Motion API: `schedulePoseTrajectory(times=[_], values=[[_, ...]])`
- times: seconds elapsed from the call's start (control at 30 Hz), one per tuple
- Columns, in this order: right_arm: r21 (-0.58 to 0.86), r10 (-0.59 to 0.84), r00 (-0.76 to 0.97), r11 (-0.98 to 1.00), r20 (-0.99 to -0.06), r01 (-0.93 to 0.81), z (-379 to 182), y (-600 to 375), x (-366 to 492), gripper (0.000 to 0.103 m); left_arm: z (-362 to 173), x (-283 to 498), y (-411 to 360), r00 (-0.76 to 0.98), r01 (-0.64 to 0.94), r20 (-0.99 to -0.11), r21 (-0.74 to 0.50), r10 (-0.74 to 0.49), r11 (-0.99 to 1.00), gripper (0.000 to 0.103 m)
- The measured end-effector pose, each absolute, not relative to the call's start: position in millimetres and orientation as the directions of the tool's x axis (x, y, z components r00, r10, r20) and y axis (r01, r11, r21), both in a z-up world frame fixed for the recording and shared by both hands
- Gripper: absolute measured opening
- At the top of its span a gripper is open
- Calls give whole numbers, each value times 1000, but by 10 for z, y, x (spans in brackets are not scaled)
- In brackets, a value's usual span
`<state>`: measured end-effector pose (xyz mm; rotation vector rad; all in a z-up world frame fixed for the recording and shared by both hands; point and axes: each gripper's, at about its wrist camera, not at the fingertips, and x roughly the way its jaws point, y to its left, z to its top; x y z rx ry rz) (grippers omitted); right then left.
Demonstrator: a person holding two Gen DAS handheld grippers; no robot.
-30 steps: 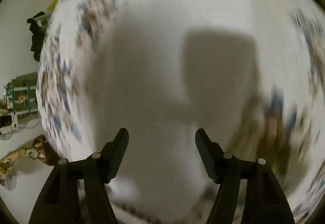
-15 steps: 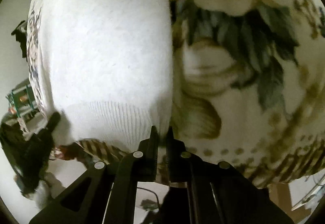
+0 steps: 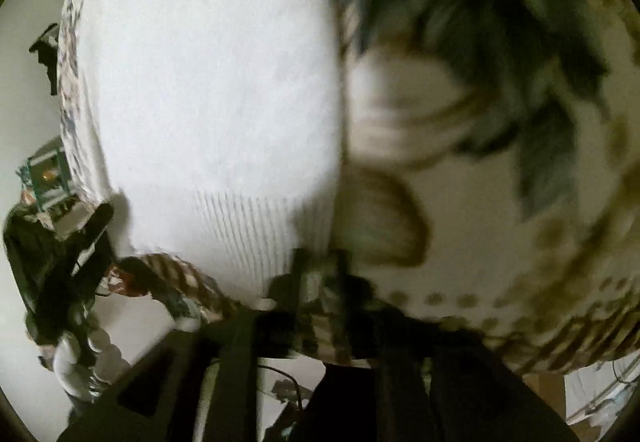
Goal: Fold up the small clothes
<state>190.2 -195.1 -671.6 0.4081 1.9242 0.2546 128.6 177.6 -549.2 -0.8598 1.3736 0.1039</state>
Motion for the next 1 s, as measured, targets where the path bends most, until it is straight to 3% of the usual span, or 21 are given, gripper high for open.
schedulePoseTrajectory(times=[0.07,0.13,0.33,0.6,0.67,0.7,0.73,0.83,1.0], values=[[391,432,-299,901,-851,188,-6577,-2132,2006,74,-5281,1308,1785,273,-524,-869,-494,-413,693,53],[403,445,-261,893,-857,199,-6440,-2241,2173,74,-5042,1452,1800,315,-503,-862,-506,-396,701,61],[444,471,-68,863,-879,240,-6067,-2628,3295,74,-4772,2736,1649,406,-340,-801,-579,-439,741,62],[474,439,179,809,-881,348,-6026,-2797,4930,74,-5179,4733,1360,388,-176,-751,-630,-535,757,62],[463,420,196,797,-886,388,-6101,-2779,5168,74,-5331,5071,1274,372,-129,-753,-621,-542,773,58],[457,413,197,792,-889,404,-6131,-2772,5253,74,-5371,5183,1216,366,-93,-747,-623,-555,777,19],[453,408,197,791,-891,411,-6133,-2827,5327,74,-5412,5286,1150,351,-58,-750,-615,-560,787,6],[427,384,186,804,-904,413,-6184,-2809,5378,74,-5319,5249,1202,392,-9,-726,-617,-564,787,5],[400,368,161,799,-916,449,-6340,-2893,5158,74,-5473,5228,1638,389,-80,-738,-623,-551,778,5]])
